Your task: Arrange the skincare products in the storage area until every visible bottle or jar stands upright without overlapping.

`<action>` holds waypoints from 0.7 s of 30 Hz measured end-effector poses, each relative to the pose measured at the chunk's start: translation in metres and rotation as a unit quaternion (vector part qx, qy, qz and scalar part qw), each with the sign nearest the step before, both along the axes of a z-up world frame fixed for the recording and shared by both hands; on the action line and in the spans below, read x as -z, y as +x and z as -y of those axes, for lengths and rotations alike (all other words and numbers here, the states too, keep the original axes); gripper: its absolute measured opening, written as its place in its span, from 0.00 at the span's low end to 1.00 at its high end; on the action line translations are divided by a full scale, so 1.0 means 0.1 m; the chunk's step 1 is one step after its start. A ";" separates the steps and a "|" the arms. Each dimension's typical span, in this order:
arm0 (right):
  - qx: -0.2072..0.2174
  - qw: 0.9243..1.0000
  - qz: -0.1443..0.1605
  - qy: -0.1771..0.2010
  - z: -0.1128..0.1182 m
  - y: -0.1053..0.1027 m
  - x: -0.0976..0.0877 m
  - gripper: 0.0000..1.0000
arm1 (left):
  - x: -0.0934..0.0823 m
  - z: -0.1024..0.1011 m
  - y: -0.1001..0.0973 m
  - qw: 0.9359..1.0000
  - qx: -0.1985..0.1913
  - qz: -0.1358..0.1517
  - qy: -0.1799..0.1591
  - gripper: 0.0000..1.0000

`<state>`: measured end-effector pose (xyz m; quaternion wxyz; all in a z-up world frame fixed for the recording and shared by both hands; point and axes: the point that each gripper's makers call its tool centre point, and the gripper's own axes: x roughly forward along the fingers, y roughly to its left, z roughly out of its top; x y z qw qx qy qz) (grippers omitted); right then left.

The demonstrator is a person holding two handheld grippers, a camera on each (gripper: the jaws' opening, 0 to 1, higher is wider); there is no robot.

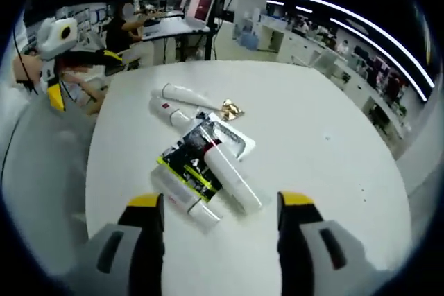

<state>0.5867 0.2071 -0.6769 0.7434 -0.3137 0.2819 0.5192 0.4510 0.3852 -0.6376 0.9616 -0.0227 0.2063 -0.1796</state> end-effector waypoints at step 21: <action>-0.139 0.984 -0.021 -0.107 -0.45 0.29 0.50 0.53 | 0.06 0.01 -0.01 1.000 0.006 -0.017 0.004 0.96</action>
